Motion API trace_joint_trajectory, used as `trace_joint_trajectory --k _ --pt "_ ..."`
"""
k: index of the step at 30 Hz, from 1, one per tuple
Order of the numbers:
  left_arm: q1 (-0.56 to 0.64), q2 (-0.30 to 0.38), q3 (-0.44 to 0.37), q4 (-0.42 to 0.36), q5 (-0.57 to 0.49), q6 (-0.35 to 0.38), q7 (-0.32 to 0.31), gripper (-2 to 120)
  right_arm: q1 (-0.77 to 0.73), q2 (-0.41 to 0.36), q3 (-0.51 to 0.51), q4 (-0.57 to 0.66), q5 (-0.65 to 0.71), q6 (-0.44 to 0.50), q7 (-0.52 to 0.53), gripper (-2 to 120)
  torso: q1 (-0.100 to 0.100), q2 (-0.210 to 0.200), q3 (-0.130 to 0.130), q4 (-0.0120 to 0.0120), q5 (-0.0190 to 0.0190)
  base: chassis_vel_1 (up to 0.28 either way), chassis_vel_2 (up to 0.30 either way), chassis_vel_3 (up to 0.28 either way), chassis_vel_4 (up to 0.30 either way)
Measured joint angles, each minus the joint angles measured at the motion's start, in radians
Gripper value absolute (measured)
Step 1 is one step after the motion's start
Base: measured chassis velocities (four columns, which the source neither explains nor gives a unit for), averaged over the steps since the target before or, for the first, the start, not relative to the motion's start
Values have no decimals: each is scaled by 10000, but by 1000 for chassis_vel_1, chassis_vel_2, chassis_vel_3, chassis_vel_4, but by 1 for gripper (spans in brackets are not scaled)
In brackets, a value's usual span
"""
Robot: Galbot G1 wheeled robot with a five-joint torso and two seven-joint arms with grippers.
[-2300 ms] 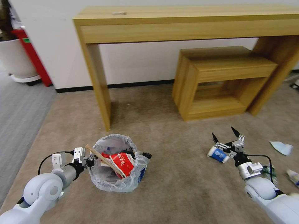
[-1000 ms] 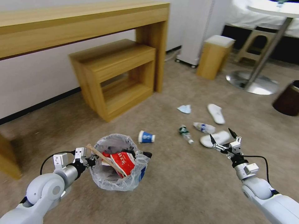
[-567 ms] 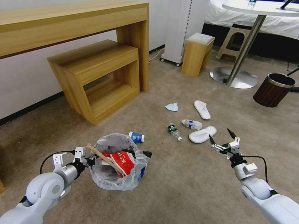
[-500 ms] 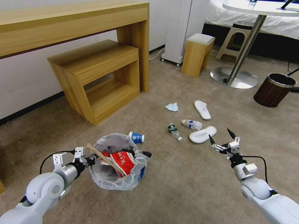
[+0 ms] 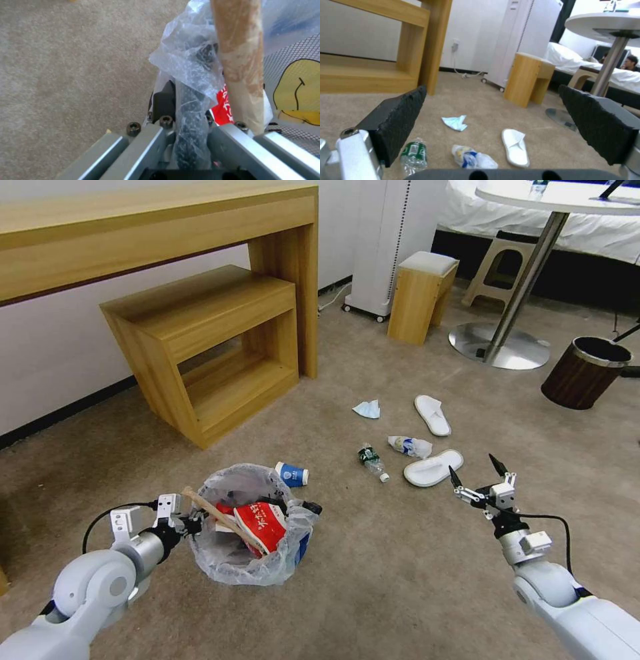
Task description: Pick up the trash bin and place the garbage on the floor into it.
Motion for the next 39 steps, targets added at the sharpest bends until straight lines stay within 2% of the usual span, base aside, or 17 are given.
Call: trace_joint_trajectory --k 8,11,16,23,26,39 --pt "172 75 -591 -39 -103 121 -55 0 -331 12 431 -150 -238 160 60 100 0 0 0 0 0 0 0 0 0" --pt "323 0 -987 -136 -169 251 -283 0 -517 7 610 -152 -230 167 57 100 0 0 0 -2 1 0 0 0 0" --pt "427 -24 -1235 -161 -173 273 -324 0 -538 9 676 -184 -231 185 50 100 0 0 0 -2 -1 0 0 0 0" --pt "757 -171 -1979 -183 -226 224 -340 0 -835 21 1058 -206 -174 212 -7 100 0 0 0 3 0 0 0 0 0" --pt "712 -236 -2044 -164 -236 220 -329 0 -1055 74 1343 -175 -175 223 -16 100 0 0 0 -5 -1 0 0 0 0" --pt "697 -524 -2138 -27 -183 175 -261 0 -1698 386 2158 -166 -371 222 -133 100 0 -1 0 0 0 0 0 0 0"
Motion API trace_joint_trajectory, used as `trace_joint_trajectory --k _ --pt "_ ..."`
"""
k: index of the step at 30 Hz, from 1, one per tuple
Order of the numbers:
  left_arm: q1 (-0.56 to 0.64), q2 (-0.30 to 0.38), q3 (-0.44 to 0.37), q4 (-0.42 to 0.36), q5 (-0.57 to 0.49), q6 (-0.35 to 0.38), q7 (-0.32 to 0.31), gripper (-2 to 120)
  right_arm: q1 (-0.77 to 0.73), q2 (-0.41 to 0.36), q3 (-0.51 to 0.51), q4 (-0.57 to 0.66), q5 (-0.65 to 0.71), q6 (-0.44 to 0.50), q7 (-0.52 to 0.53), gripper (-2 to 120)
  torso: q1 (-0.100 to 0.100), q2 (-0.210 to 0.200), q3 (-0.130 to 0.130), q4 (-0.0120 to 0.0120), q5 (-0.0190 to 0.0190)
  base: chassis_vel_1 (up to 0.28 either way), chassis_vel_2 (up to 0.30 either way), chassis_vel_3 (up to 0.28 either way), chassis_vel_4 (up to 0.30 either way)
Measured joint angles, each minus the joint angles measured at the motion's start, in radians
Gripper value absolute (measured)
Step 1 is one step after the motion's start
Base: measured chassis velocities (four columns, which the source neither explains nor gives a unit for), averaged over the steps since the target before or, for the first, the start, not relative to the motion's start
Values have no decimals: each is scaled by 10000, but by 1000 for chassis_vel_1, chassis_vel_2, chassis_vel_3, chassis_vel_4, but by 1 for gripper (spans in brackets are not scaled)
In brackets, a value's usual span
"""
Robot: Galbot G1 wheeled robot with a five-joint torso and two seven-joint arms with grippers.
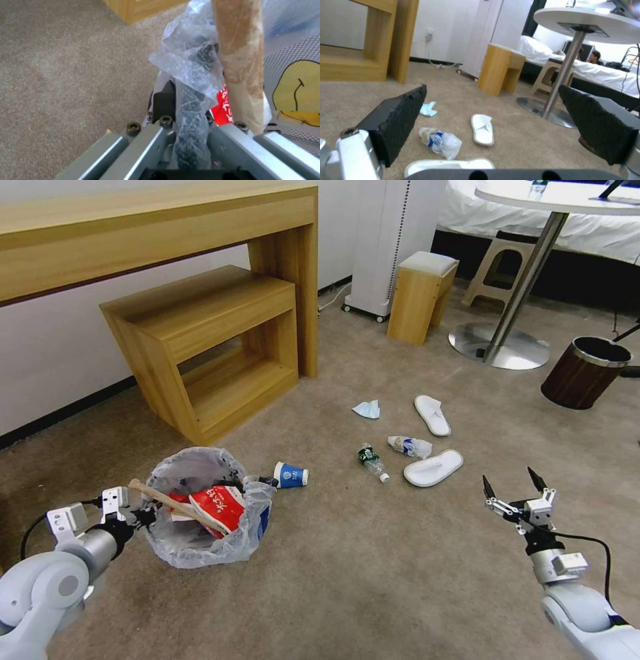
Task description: Pick up the trash bin and place the garbage on the floor into it.
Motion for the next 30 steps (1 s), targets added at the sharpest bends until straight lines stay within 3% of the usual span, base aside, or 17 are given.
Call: trace_joint_trajectory --k 30 --pt "133 50 34 13 174 -207 322 0 -323 74 379 90 -293 -115 -6 100 0 0 0 0 1 0 0 0 0"
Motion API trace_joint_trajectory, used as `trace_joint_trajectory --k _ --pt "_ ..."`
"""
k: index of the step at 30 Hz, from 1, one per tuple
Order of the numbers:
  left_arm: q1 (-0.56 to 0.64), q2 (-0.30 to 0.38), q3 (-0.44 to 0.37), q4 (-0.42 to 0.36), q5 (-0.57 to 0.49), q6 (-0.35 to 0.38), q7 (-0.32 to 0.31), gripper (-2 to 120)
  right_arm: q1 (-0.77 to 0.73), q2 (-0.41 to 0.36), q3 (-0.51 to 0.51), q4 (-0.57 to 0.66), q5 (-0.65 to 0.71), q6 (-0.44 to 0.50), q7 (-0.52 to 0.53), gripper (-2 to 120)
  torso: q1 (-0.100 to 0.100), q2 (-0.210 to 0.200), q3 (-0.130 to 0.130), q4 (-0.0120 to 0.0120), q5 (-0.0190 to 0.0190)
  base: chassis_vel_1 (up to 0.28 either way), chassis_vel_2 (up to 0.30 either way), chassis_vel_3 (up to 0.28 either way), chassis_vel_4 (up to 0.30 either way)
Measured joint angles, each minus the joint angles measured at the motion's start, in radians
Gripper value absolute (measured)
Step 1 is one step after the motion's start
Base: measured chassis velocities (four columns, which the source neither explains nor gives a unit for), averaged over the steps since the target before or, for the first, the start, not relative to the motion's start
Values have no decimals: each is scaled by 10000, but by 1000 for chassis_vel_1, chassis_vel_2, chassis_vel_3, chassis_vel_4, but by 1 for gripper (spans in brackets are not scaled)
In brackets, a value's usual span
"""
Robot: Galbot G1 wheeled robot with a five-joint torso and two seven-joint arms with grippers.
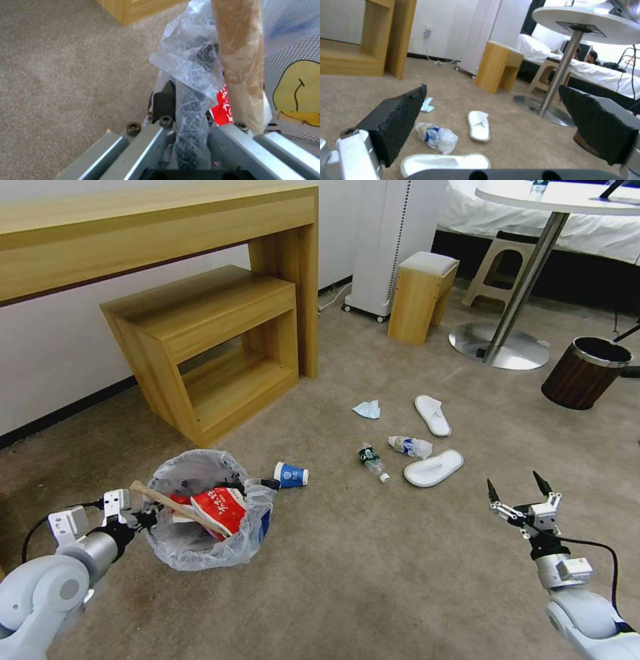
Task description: Pick up the trash bin and place the garbage on the floor into it.
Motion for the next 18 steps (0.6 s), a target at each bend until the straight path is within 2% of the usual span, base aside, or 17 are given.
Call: trace_joint_trajectory --k 9,18 --pt "45 -4 2 -16 40 -43 67 0 -6 13 36 -22 -120 11 15 100 -1 0 0 0 -1 -7 6 7 -6" --pt "60 -21 6 1 73 -115 117 0 -56 34 77 -25 -134 51 4 100 3 0 2 0 -1 -90 102 87 -88"
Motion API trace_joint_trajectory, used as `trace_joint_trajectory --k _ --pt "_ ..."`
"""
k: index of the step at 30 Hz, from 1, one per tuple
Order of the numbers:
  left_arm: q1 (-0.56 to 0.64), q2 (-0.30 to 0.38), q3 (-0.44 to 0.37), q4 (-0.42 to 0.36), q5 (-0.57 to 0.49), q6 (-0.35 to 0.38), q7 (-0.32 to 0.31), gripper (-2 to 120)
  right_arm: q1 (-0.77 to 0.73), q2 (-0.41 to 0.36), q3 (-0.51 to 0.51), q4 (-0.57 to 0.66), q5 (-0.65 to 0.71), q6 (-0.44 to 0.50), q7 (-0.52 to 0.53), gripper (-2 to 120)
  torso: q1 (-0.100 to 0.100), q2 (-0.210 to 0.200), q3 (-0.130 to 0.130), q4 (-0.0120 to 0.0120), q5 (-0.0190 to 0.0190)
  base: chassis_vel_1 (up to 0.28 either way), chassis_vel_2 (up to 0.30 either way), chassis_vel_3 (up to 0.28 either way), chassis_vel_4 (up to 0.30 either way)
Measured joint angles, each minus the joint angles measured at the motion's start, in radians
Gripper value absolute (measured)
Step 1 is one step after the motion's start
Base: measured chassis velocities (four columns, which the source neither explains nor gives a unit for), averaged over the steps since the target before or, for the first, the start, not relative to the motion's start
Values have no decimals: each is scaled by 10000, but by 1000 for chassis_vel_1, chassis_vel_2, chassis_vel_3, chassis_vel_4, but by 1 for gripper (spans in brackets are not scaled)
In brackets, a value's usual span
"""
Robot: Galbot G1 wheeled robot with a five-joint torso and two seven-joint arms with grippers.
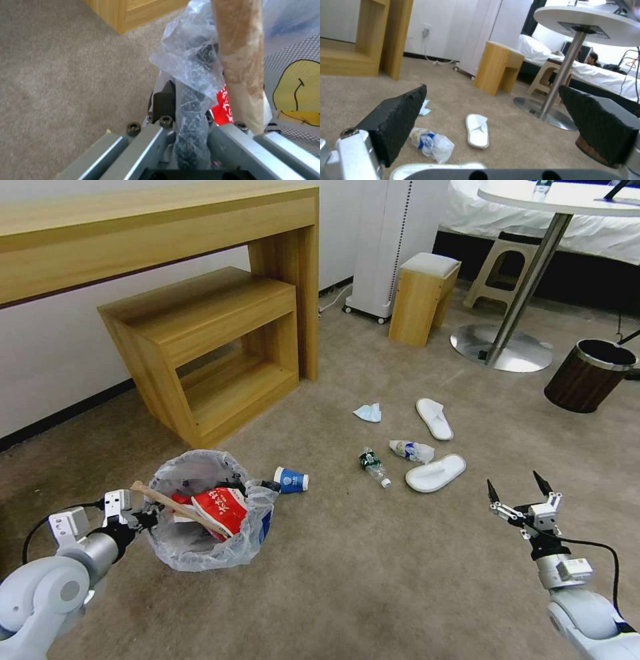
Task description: Pick up the trash bin and place the garbage on the floor into it.
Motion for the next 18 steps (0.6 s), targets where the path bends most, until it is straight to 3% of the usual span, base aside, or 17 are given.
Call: trace_joint_trajectory --k 18 --pt "-19 -50 21 48 36 -65 75 0 94 41 -70 -105 -42 41 -53 100 -2 0 -2 1 2 -56 55 58 -46"
